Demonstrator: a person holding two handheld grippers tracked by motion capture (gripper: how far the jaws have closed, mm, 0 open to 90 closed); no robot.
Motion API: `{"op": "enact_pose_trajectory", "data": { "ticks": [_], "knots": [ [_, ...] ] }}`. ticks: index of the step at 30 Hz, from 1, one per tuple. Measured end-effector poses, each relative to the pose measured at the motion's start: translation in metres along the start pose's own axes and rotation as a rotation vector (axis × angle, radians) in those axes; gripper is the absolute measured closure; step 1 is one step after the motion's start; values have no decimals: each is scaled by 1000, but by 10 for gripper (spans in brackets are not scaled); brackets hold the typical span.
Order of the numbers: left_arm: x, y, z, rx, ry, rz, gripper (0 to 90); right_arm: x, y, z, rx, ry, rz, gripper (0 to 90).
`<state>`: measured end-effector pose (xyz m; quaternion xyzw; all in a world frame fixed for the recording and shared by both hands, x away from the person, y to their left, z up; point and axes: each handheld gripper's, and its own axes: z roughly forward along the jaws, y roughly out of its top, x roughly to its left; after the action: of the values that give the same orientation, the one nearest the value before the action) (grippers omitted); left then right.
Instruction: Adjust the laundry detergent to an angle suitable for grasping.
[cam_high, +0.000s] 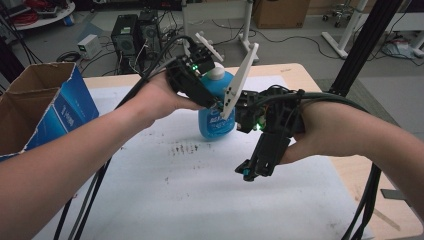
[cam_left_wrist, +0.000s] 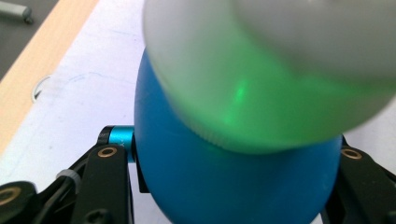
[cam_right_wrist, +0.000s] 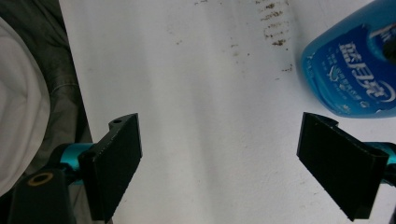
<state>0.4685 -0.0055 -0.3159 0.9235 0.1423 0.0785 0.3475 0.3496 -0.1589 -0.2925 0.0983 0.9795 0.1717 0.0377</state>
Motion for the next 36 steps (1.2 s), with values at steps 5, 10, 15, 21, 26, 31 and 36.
{"op": "enact_pose_trajectory", "data": {
  "ticks": [5,10,15,21,26,31,36],
  "knots": [
    [2,-6,-23,3,-29,42,437,1,1,-3,-9,2,-5,132],
    [1,-17,-42,19,-58,88,438,1,1,-5,-13,7,-7,132],
    [-4,-34,-53,13,-101,107,438,0,0,-6,-5,3,-2,132],
    [-16,-52,-58,-14,-157,135,438,-1,-2,-6,23,-4,-4,132],
    [-26,-61,-55,-33,-194,157,440,-2,-2,-7,16,-9,0,132],
    [-34,-70,-47,-48,-228,175,444,-2,-3,-8,12,-11,10,132],
    [-41,-73,-39,-64,-246,181,443,-2,-4,-8,16,-11,15,132]
  ]
}}
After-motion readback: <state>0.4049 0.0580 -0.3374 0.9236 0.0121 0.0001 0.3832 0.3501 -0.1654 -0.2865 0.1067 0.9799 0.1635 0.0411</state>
